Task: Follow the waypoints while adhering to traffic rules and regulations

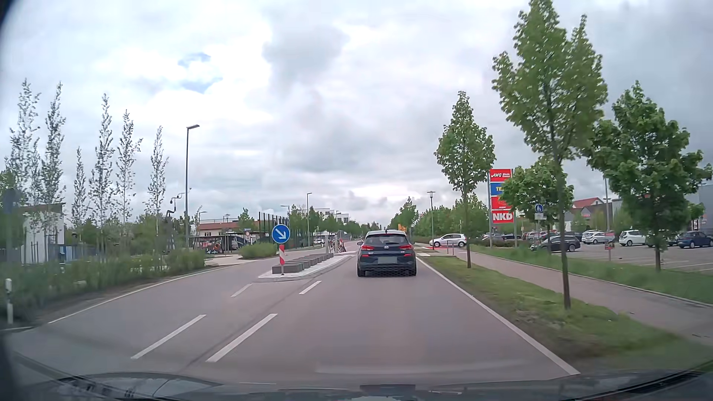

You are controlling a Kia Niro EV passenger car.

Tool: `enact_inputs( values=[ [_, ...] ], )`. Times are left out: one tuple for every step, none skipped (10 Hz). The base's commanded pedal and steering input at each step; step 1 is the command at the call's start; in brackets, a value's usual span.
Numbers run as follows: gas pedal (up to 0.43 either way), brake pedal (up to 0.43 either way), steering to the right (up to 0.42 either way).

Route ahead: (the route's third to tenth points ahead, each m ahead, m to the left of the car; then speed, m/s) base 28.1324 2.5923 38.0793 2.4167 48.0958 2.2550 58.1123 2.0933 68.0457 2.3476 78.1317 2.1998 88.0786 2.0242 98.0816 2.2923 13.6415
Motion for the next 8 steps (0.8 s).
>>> enact_inputs(
  values=[
    [0.118,0.006,0.004],
    [0.118,0.012,0.004],
    [0.118,0.012,0.003],
    [0.118,0.006,0.003],
    [0.118,0.012,0.003],
    [0.118,0.006,0.001],
    [0.118,0.012,0.000],
    [0.118,0.012,-0.001]
  ],
)
